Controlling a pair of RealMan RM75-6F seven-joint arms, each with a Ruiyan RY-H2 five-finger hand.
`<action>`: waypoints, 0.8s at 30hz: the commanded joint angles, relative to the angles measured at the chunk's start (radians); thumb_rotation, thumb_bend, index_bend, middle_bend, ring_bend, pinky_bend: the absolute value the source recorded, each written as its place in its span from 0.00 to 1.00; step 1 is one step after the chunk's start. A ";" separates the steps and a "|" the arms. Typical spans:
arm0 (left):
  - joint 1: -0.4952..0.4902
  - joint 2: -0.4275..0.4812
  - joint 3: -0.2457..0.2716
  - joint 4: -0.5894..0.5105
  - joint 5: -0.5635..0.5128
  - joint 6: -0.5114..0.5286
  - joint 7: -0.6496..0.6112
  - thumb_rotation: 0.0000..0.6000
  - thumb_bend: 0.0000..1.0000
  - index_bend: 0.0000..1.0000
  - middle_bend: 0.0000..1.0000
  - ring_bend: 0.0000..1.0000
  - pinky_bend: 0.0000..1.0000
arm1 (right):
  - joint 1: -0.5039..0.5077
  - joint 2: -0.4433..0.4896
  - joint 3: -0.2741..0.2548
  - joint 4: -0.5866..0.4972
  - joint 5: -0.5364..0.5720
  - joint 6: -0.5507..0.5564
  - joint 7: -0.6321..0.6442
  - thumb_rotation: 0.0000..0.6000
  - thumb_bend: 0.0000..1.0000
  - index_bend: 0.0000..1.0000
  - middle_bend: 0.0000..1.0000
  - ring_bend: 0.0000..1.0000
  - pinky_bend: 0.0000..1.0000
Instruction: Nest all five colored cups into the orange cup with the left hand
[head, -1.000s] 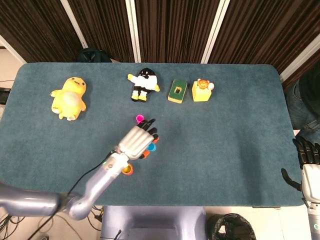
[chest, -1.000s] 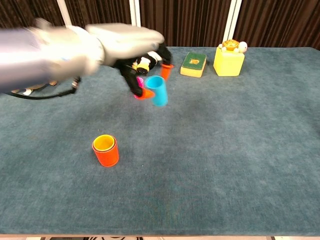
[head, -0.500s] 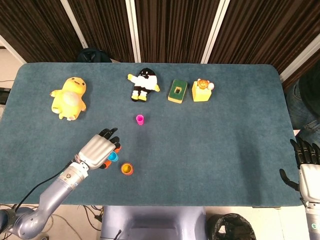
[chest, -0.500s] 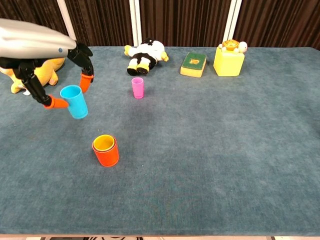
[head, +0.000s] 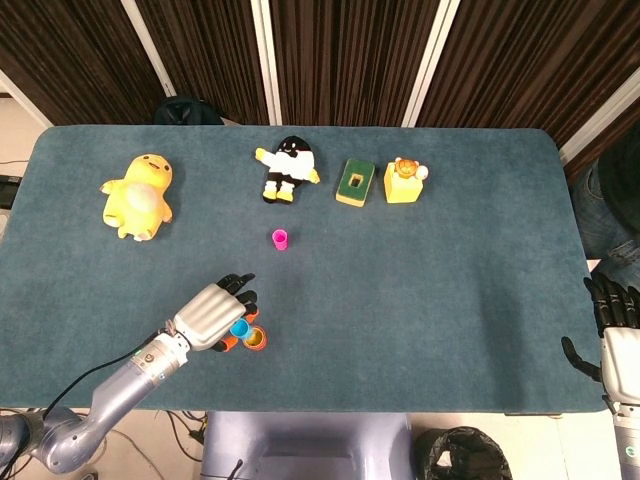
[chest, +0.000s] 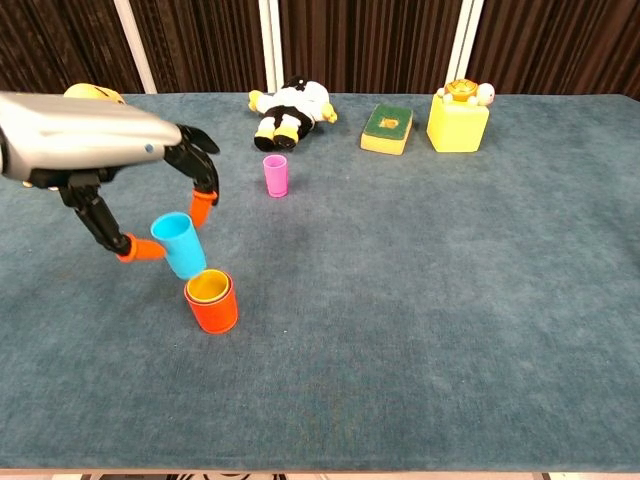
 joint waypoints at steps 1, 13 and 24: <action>-0.001 -0.014 0.001 0.008 0.009 -0.004 -0.005 1.00 0.31 0.47 0.25 0.00 0.14 | -0.001 0.001 0.001 0.000 0.000 0.002 0.003 1.00 0.37 0.07 0.05 0.07 0.04; -0.010 -0.049 0.006 0.037 -0.005 -0.012 0.022 1.00 0.31 0.42 0.25 0.00 0.14 | -0.002 0.003 0.001 -0.001 0.000 0.004 0.005 1.00 0.37 0.07 0.05 0.07 0.04; -0.028 -0.063 0.010 0.038 -0.037 -0.018 0.072 1.00 0.25 0.13 0.20 0.00 0.13 | -0.004 0.005 0.003 -0.002 0.001 0.007 0.008 1.00 0.37 0.07 0.05 0.07 0.04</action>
